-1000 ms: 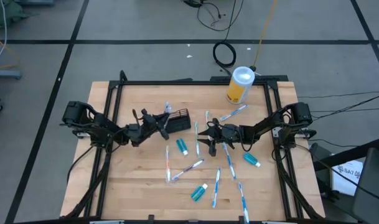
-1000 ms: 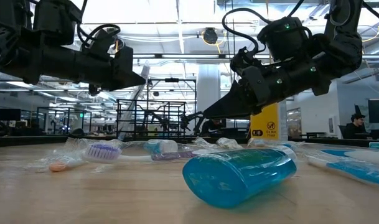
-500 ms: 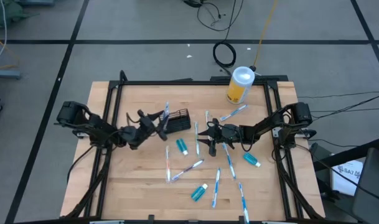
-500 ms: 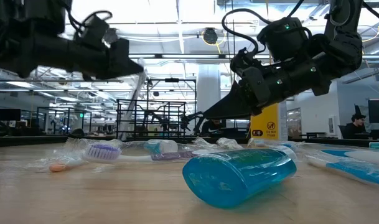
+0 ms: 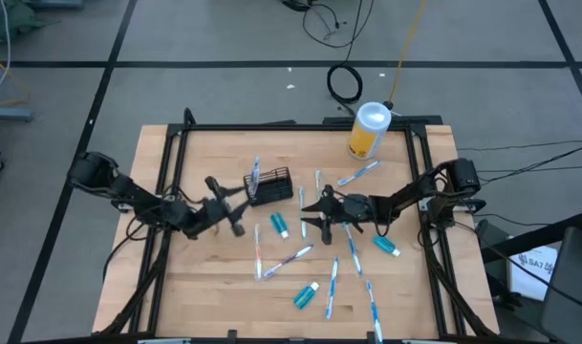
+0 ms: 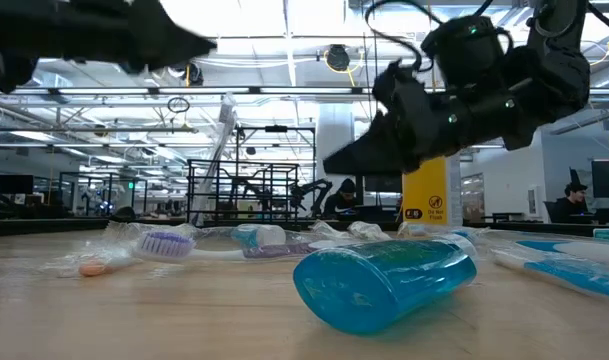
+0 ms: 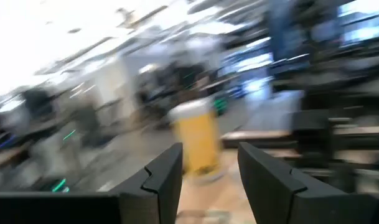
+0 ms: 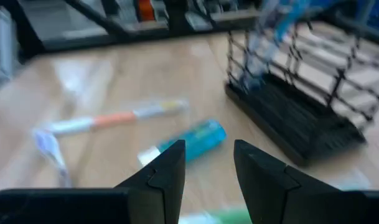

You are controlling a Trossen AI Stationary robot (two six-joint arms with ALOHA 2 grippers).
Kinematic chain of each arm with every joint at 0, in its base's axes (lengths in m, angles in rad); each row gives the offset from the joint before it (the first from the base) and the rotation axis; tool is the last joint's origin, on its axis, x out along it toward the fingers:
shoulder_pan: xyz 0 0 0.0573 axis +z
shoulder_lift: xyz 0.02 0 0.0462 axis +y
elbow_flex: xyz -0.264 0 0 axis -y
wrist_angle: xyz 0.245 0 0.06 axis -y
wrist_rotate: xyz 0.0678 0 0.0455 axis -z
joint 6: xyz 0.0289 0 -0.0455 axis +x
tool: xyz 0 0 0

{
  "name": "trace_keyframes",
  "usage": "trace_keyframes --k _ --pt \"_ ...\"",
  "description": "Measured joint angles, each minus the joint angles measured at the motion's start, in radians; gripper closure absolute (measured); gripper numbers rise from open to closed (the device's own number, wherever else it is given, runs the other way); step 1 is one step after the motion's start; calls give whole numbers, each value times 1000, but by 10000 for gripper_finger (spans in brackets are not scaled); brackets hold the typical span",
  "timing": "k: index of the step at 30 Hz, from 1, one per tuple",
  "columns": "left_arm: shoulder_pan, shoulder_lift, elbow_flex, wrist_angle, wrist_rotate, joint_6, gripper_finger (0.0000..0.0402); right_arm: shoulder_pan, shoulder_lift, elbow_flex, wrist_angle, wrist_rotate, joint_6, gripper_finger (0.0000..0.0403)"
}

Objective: Pick & Place toothbrushing station
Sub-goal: Put the top left blue mouthwash into the black mesh organizer

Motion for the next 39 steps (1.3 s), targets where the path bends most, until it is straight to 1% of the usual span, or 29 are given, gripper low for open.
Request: trace_keyframes --k 2,4,7,9,11,13,16,17,19,20,21,23,25,26,28,30,32,36,39 --pt "-19 -7 0 1 68 14 240 14 0 0 68 0 -6 270" --pt "-23 -6 0 -1 96 17 240 30 -1 13 97 1 -22 270" --pt "-16 -6 11 -2 82 16 240 59 -1 57 70 0 -53 263" --pt "-10 -6 31 -12 78 17 240 77 -1 98 32 0 -66 249" --pt "-3 -6 67 -60 77 29 240 92 8 145 -23 10 -76 231" --pt "1 -6 107 -135 34 71 240 106 20 182 -75 35 -74 214" --pt "-7 -47 183 -304 -90 122 240 125 34 240 -135 60 -60 197" --pt "-9 -64 217 -390 -119 119 240 131 42 262 -159 72 -44 194" --pt "-9 -103 277 -622 -122 54 240 148 56 296 -225 139 10 192" --pt "-9 -127 308 -755 -105 2 240 157 61 315 -267 175 32 192" --pt "-8 -152 347 -889 -63 -62 240 165 63 334 -311 198 46 192" --pt "6 -203 425 -1154 80 -210 240 178 59 374 -418 235 73 196" --pt "23 -237 491 -1393 258 -328 240 192 59 408 -518 252 109 200" --pt "30 -245 514 -1490 331 -373 240 201 60 420 -563 270 131 201" --pt "44 -250 543 -1619 414 -411 240 216 61 441 -617 295 162 203" --pt "48 -257 544 -1673 432 -395 240 228 59 447 -632 320 193 203" --pt "48 -266 525 -1691 434 -370 241 234 59 447 -641 317 220 203" --pt "52 -261 506 -1688 436 -377 241 255 63 447 -644 321 262 204" --pt "67 -231 486 -1660 437 -398 241 261 109 448 -634 343 303 204"
